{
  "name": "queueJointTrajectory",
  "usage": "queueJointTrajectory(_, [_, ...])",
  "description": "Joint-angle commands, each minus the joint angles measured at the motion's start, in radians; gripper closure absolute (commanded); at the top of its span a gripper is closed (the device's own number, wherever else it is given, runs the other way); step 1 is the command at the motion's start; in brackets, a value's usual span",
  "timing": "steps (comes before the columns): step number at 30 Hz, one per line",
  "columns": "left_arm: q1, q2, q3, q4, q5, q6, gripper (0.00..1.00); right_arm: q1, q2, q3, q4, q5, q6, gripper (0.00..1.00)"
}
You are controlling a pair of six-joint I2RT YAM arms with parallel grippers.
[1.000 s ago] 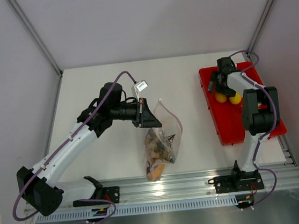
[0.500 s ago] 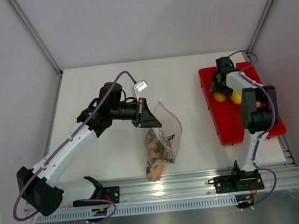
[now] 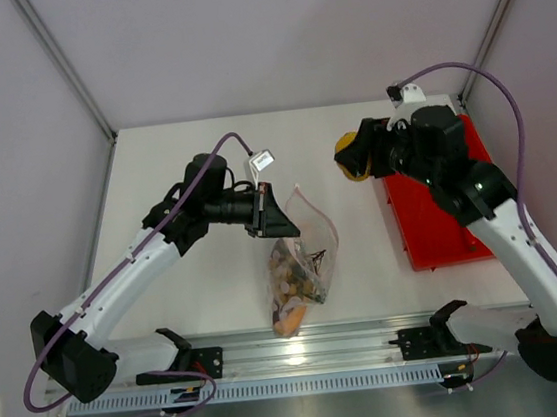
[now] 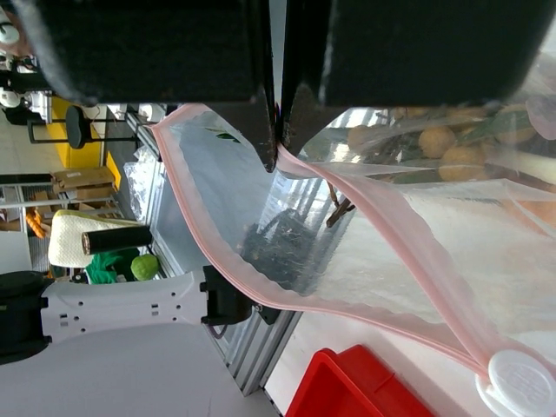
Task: Place the food in the zip-top bag and seal the zipper
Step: Pick up the fake fruit from the bin, then place the fake fruit in the zipper food storage bag.
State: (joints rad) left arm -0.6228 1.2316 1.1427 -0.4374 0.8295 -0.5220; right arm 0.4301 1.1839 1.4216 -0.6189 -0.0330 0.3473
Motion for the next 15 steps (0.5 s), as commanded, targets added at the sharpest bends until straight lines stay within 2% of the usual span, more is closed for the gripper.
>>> queueJointTrajectory(1, [0.009, -0.035, 0.005, -0.006, -0.013, 0.022, 0.99, 0.125, -0.088, 0.005, -0.054, -0.128, 0.03, 0.95])
queueJointTrajectory(7, [0.011, -0.055, 0.009, -0.015, -0.02, 0.013, 0.99, 0.272, -0.144, -0.042, -0.038, -0.218, 0.09, 0.93])
queueJointTrajectory(12, [0.009, -0.084, 0.015, -0.035, -0.026, 0.004, 0.99, 0.372, -0.115, -0.096, 0.002, -0.186, 0.119, 0.9])
queueJointTrajectory(15, [0.009, -0.098, 0.022, -0.046, -0.033, 0.002, 0.99, 0.423, -0.093, -0.116, 0.019, -0.159, 0.128, 0.84])
